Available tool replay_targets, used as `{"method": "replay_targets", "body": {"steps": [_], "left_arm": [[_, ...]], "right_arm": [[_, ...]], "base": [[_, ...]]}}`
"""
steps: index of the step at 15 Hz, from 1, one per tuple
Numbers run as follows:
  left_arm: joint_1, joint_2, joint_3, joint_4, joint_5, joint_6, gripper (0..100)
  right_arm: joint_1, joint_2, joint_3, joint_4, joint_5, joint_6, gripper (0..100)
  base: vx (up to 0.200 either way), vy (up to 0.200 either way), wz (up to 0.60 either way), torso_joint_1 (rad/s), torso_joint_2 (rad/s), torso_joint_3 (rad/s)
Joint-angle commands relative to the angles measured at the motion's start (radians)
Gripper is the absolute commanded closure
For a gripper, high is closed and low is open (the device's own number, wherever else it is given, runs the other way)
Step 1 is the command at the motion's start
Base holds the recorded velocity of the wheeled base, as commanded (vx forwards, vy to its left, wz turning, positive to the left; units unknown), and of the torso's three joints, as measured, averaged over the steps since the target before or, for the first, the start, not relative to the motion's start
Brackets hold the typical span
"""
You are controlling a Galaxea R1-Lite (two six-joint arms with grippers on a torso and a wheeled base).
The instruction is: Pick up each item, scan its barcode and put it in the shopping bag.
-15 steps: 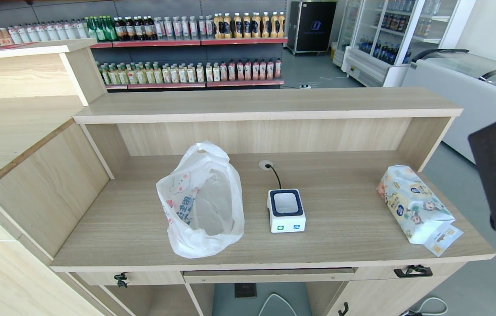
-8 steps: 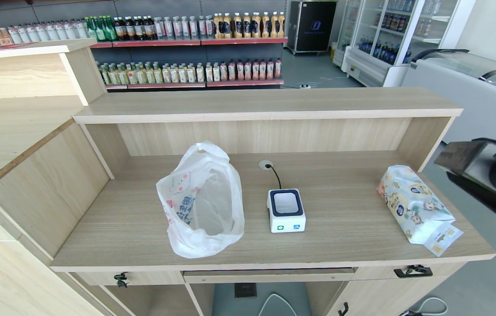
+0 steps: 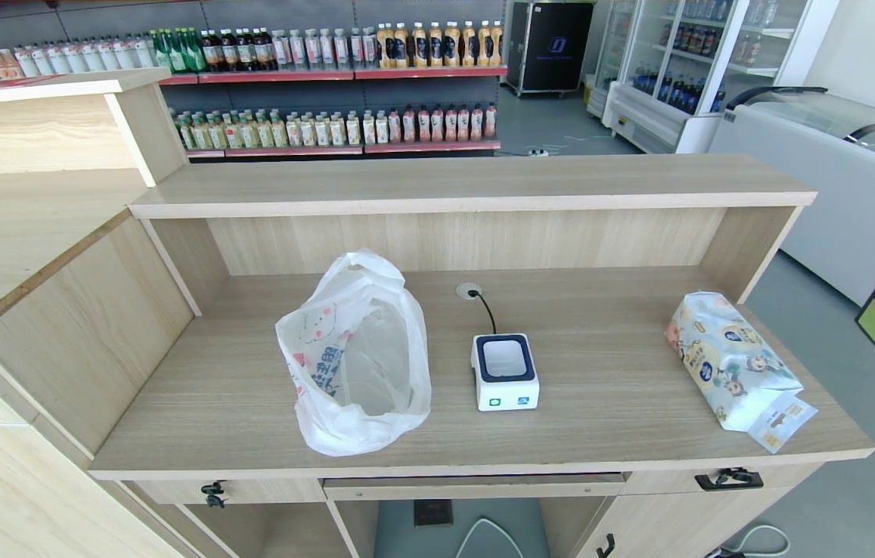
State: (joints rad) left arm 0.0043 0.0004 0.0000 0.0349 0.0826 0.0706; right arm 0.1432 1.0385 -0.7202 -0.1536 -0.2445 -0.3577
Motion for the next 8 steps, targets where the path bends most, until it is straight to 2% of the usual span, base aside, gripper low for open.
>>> {"method": "replay_targets", "body": {"steps": [1,5,7,8], "left_arm": [[0.0,0.0,0.0,0.0,0.0,0.0,0],[0.0,0.0,0.0,0.0,0.0,0.0,0],[0.0,0.0,0.0,0.0,0.0,0.0,0],[0.0,0.0,0.0,0.0,0.0,0.0,0]], "right_arm": [[-0.07,0.044,-0.039,0.029,0.053,0.054,100],[-0.073,0.1,-0.111,0.054,0.132,0.144,100],[-0.09,0.137,-0.182,0.147,0.174,0.189,100],[-0.128,0.178,-0.242,0.22,0.217,0.217,100]], "base": [[0.0,0.0,0.0,0.0,0.0,0.0],[0.0,0.0,0.6,0.0,0.0,0.002],[0.0,0.0,0.6,0.007,0.01,-0.002],[0.0,0.0,0.6,-0.002,0.0,0.002]]}}
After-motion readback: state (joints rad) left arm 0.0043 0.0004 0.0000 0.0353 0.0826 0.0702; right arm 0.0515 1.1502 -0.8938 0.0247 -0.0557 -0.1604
